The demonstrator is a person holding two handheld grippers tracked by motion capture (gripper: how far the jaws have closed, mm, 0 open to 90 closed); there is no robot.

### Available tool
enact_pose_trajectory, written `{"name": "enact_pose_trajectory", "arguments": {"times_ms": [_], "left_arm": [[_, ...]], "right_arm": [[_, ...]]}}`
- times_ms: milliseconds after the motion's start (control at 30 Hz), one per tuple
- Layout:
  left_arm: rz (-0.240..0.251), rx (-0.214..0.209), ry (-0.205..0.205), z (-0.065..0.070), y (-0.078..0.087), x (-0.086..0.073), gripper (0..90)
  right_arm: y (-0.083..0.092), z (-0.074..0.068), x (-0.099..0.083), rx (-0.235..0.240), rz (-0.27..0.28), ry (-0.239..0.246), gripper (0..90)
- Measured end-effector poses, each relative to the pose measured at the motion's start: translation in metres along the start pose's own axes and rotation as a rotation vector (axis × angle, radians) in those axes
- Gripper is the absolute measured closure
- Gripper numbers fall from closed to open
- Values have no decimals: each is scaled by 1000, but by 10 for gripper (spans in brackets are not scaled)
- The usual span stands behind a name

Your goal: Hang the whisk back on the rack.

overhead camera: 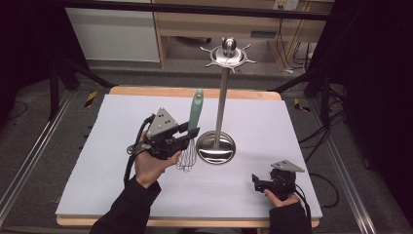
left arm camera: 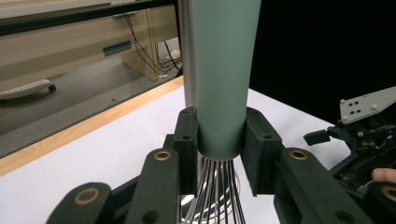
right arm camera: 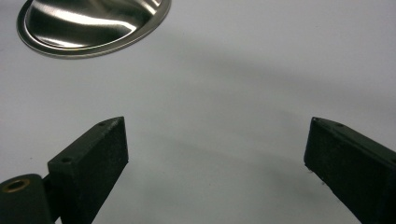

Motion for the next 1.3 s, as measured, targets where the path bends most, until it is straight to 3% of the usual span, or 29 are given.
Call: {"name": "enact_pose_trajectory", "arguments": {"times_ms": [900,1300], "left_arm": [[12,-41,-44,22,-23,35,686],[5,-31,-54,22,-31,48,686]], "right_arm": [[0,0,0,3,-1,-4,67],[0,0,0,4,0,-6,67]]}}
Point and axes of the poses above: each handheld gripper's, and its own axes: y roughly backward along the jaws, x roughly out of its top, z roughly to its right, the point moved 5 cm from there along -y, roughly forward along the jaws, and after that the axes turned 7 degrees about -x, right-handed, at the moved point
